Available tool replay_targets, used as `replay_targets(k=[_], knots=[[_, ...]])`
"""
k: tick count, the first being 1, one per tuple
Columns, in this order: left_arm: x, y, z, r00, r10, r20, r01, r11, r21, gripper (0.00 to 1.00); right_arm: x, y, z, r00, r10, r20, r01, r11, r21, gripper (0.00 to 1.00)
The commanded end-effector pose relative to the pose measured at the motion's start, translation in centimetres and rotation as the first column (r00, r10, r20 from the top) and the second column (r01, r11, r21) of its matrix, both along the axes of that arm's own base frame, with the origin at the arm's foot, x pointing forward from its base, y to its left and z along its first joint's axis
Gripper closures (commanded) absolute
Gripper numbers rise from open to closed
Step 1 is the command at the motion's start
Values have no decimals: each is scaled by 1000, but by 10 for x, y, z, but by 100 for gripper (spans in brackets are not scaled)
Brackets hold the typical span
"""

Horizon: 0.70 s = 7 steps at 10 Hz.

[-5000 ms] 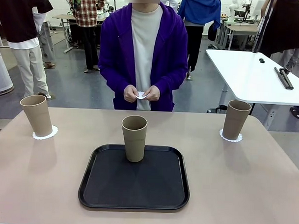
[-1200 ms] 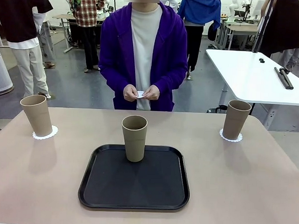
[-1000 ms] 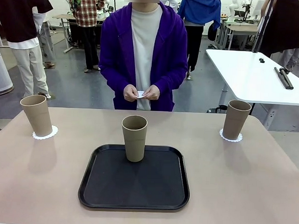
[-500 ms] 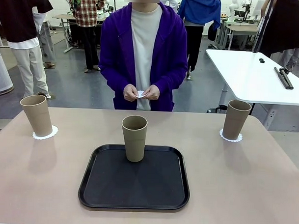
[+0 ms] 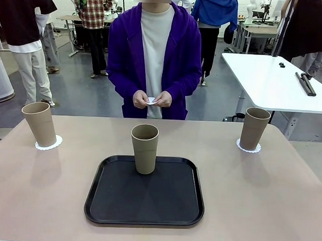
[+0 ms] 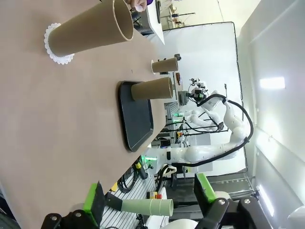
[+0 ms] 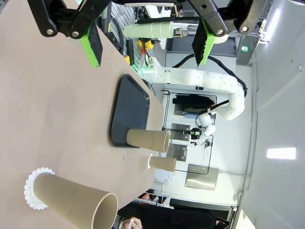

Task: Place coasters on the table and set cups on them.
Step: Take one Reusable plastic cup from the Flat Tray and place it on a coaster set by the human.

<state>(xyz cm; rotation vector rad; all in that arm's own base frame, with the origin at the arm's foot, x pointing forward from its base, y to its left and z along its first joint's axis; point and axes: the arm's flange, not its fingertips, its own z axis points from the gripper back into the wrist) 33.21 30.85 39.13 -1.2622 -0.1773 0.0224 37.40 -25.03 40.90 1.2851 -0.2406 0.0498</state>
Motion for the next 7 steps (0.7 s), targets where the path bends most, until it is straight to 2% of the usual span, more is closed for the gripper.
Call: replay_targets(k=[1, 7], knots=[[-3, 2, -2, 1000, 9, -4, -9, 1000, -3, 0, 1, 0, 2, 1000, 1, 1, -1, 1000, 5, 0], [-3, 2, -2, 1000, 9, -4, -9, 1000, -3, 0, 1, 0, 2, 1000, 1, 1, -1, 1000, 5, 0]])
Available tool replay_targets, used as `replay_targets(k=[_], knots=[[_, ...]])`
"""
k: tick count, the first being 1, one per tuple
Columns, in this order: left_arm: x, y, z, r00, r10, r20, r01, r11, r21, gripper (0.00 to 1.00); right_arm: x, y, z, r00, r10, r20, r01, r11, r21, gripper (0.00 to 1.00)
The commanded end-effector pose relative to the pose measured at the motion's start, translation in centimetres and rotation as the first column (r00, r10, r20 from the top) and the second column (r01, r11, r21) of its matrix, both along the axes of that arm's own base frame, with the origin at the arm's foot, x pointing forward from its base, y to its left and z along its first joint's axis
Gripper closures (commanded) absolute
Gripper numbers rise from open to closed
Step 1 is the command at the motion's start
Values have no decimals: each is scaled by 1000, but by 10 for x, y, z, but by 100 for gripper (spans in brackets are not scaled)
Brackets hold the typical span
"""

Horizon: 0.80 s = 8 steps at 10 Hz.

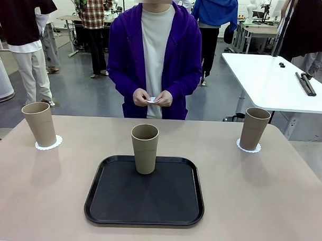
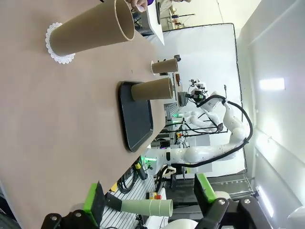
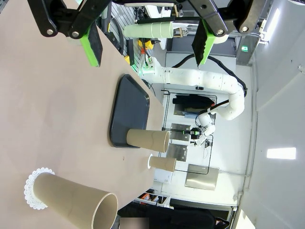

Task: Place coasters on the table and set cups on them.
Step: Take one Reusable plastic cup from the Flat Tray and place it on a coaster set by the human.

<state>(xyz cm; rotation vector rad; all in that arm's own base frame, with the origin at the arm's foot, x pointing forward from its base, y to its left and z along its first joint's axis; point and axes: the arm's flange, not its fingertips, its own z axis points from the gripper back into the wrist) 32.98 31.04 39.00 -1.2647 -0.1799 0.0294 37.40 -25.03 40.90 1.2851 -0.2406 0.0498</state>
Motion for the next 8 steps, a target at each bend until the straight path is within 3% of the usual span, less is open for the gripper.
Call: replay_targets(k=[1, 8], knots=[[-1, 0, 0, 1000, 3, -2, -3, 1000, 0, 0, 1, 0, 2, 1000, 1, 1, -1, 1000, 5, 0], [-1, 0, 0, 1000, 3, -2, -3, 1000, 0, 0, 1, 0, 2, 1000, 1, 1, -1, 1000, 5, 0]])
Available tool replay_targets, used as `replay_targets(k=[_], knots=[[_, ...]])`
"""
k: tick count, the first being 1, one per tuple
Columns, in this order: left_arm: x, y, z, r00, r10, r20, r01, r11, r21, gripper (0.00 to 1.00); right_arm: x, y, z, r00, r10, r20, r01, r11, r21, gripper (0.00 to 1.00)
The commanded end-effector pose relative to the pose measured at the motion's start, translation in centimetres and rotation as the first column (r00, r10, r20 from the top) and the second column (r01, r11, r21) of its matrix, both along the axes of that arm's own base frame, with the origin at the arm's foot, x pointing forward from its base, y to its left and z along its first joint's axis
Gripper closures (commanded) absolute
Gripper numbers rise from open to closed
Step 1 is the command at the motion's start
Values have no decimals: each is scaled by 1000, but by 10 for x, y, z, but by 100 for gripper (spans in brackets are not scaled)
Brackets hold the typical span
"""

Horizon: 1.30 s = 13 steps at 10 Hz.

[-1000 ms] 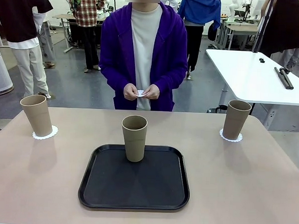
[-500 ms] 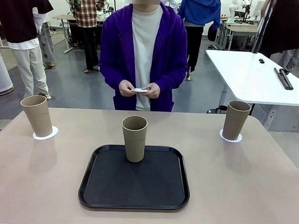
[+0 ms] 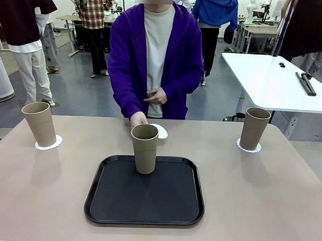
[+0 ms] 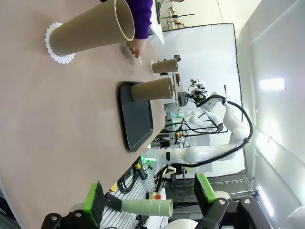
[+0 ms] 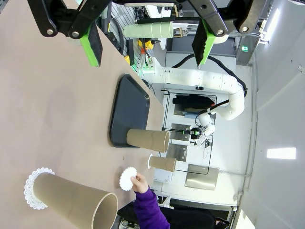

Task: Place coasters on the table and set cups on them.
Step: Take one Reusable plastic cup from the Flat Tray and place it on a coaster set by the human.

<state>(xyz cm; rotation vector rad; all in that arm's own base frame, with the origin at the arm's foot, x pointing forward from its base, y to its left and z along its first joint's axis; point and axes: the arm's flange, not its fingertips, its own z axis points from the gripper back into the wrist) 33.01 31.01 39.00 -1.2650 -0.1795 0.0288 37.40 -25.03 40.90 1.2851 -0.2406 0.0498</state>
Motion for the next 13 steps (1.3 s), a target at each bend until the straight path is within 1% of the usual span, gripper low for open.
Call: replay_targets(k=[1, 13], knots=[[-1, 0, 0, 1000, 4, -2, -4, 1000, 0, 0, 1, 0, 2, 1000, 1, 1, -1, 1000, 5, 0], [-1, 0, 0, 1000, 4, -2, -4, 1000, 0, 0, 1, 0, 2, 1000, 1, 1, -1, 1000, 5, 0]])
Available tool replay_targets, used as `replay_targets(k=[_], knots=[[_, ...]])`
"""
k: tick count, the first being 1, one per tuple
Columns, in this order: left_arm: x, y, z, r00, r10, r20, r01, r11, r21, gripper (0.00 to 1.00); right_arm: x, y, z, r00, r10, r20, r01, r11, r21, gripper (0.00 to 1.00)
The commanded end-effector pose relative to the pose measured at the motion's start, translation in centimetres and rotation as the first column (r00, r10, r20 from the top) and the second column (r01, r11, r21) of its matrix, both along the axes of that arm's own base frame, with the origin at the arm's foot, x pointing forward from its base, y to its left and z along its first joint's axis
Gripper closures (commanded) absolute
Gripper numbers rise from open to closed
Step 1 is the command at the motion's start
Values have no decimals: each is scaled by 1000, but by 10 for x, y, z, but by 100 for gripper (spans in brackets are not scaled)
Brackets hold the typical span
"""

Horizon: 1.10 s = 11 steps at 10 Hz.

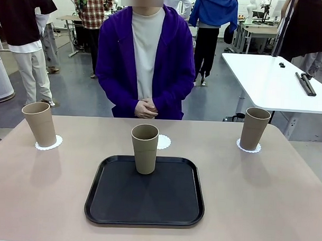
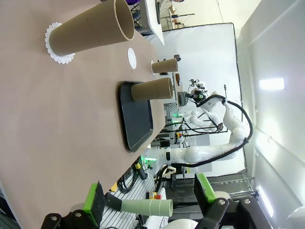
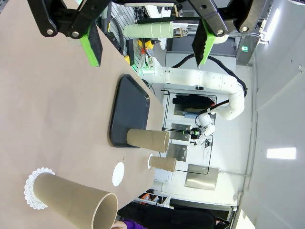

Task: Place coasters on the table and set cups on them.
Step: Take one Reusable plastic cup from the Flat Tray and place it on a coaster set by the human.

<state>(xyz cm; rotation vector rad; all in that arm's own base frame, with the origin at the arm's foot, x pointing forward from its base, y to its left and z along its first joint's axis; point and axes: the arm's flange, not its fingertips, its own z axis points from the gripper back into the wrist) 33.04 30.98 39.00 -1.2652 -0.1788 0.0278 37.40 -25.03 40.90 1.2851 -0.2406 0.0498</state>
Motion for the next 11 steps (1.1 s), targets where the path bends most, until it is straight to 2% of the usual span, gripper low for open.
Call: replay_targets(k=[1, 7, 8, 10, 11], knots=[[-2, 1, 0, 1000, 5, -2, -5, 1000, 0, 0, 1, 0, 2, 1000, 1, 1, -1, 1000, 5, 0], [-2, 1, 0, 1000, 5, -2, -5, 1000, 0, 0, 0, 0, 0, 1000, 0, 0, 0, 1000, 0, 0], [-2, 1, 0, 1000, 5, -2, -5, 1000, 0, 0, 8, 7, 8, 994, 103, 22, -103, 994, -23, 0], [-2, 1, 0, 1000, 5, -2, -5, 1000, 0, 0, 25, 24, 39, 993, 116, 25, -112, 988, -101, 0], [-2, 1, 0, 1000, 5, -2, -5, 1000, 0, 0, 33, 38, 62, 986, 160, 41, -149, 970, -192, 0]])
